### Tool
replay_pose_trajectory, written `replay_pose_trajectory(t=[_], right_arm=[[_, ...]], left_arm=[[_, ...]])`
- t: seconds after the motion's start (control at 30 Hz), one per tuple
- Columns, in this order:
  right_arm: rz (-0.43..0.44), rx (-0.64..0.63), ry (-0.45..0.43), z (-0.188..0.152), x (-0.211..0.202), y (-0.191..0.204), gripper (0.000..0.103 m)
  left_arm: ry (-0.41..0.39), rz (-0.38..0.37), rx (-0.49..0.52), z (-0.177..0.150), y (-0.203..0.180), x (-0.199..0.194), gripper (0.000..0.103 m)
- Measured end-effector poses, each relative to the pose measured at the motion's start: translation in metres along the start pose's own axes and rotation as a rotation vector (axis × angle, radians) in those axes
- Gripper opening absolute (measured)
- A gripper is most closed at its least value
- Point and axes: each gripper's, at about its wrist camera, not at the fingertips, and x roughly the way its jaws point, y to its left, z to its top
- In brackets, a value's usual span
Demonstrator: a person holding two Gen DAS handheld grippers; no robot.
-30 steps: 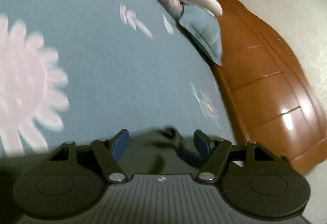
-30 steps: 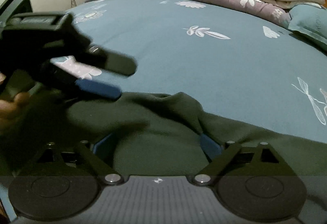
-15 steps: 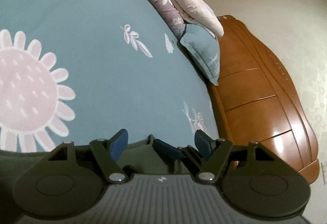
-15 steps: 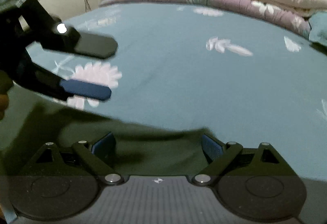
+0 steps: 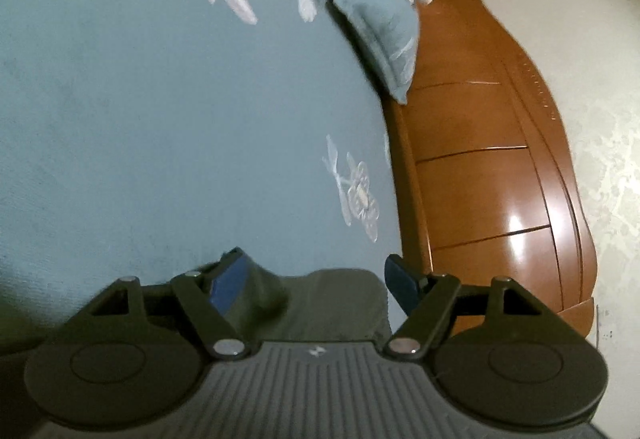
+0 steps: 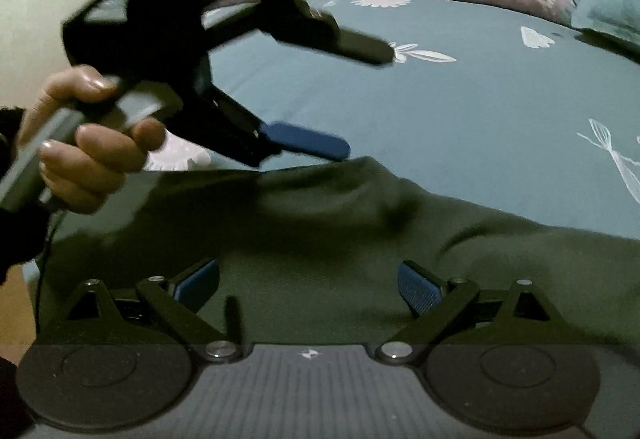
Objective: Fold clothes
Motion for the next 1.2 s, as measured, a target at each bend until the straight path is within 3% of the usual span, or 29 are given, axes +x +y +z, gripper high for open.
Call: replay_pose_trajectory(t=[0.1,0.43,0.57,0.67,0.8,0.9,1.0,1.2], right_arm=[[0.0,0.009,-0.007,-0.002,-0.002,-0.001,0.098],[-0.007,0.03,-0.026,-0.01,-0.013,-0.008,0.098],[-0.025,0.053,-0.065,-0.01,-0.029,-0.012,0.098],[-0.044,0.074,-0.1,-0.01,-0.042,-0.016,0.098],[-0.13,0.124,-0.13,-0.014,-0.053,-0.037,0.098],[-0.266,0.119,-0.063,-0.033,-0.055,-0.06,0.098],[-0.39,0.117,-0.002,-0.051,-0.058,-0.081,0.098],[-0.316,0.198,-0.142,-0.041,-0.087,-0.076,0.098]], left_arm=[[0.027,0.035,0.019,-0.001,-0.004,0.002,0.076],[0.024,0.012,0.112,-0.005,-0.035,-0.009,0.075],[0.023,0.003,0.149,-0.007,-0.047,-0.013,0.079],[0.098,0.0,0.153,-0.028,-0.045,-0.004,0.08],[0.053,0.161,0.197,-0.034,-0.028,0.016,0.076],[-0.006,0.166,0.183,-0.035,-0.016,0.015,0.076],[-0.005,0.166,0.178,-0.034,-0.014,0.014,0.076],[0.009,0.176,0.171,-0.028,-0.011,0.016,0.077]])
